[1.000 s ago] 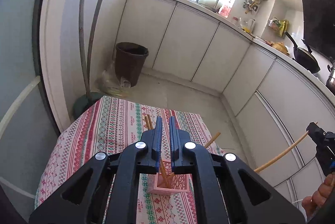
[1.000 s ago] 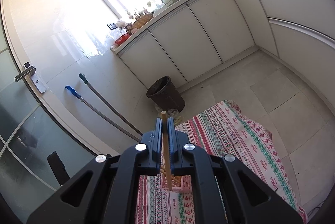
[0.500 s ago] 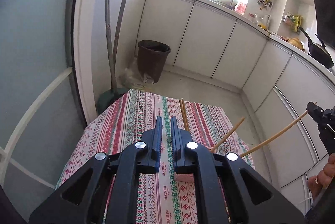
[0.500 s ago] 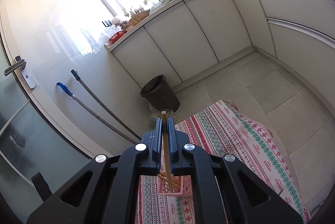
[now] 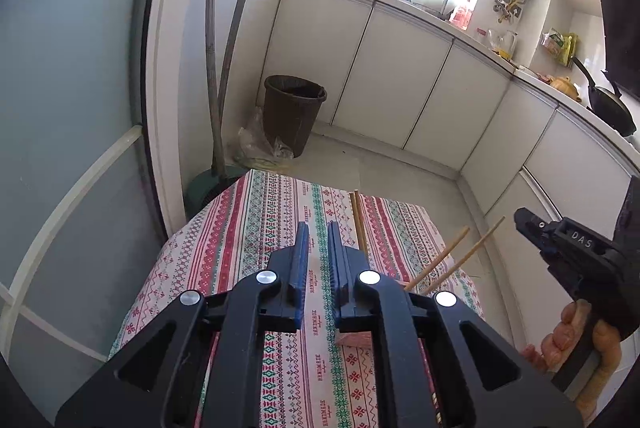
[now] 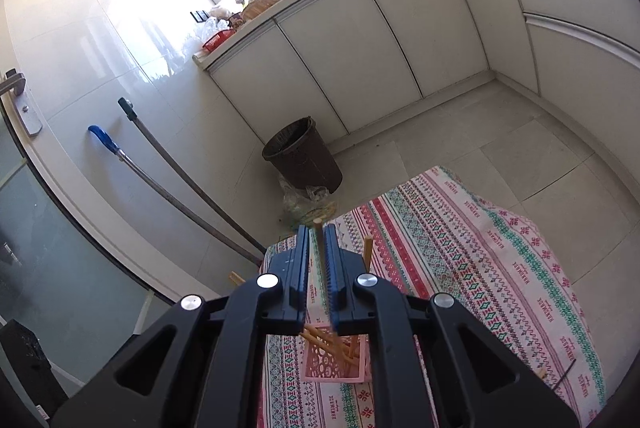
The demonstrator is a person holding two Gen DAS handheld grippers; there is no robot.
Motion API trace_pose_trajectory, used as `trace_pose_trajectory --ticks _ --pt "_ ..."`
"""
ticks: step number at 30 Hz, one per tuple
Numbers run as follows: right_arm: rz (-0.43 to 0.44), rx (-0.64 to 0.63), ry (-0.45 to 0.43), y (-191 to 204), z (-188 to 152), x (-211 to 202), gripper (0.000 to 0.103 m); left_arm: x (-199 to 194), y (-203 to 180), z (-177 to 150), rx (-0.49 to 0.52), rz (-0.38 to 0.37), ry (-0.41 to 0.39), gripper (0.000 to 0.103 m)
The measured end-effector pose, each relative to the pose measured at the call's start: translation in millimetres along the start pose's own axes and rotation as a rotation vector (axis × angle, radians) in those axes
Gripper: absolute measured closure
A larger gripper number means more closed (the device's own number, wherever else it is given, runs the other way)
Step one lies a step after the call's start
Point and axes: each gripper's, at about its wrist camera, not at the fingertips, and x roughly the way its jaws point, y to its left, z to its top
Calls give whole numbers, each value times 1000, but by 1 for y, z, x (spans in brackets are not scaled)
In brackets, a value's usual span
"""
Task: Organize utensils
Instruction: 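Move both tools back over the chopstick pile on the cloth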
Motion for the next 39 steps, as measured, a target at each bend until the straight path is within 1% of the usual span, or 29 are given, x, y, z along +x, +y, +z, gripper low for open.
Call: trace_pose_trajectory --ticks 1,6,7,12,14,16,20,25,26,28,35,39 --pt "0 -6 7 0 -3 2 82 1 0 1 -2 -5 2 93" --pt "-38 -96 15 14 -16 -4 82 -2 -8 0 12 -25 -5 93" --pt "-43 -114 19 17 -19 -5 82 -2 -12 -1 22 -28 -3 91" --pt "-81 -209 32 27 -38 -11 81 3 -30 -8 73 -38 9 89" --pt "-91 -239 37 29 -46 -12 78 5 -36 -12 94 -36 16 84" --pt "-104 -269 38 29 -52 -15 70 9 -40 -16 111 -33 27 75" --pt "-135 -313 34 27 -63 -21 63 16 -47 -26 143 -23 52 70" --pt "-166 -339 27 22 -72 -32 54 15 -55 -39 172 -13 49 52" --pt "-173 -339 25 19 -74 -34 53 15 -56 -42 176 -10 48 51" --pt "-184 -337 21 15 -78 -39 44 14 -59 -49 187 -6 53 50" --pt "-236 -314 20 -2 -89 -55 38 13 -66 -68 216 7 65 49" --pt "-262 -313 18 -11 -96 -62 33 8 -70 -78 231 2 60 42"
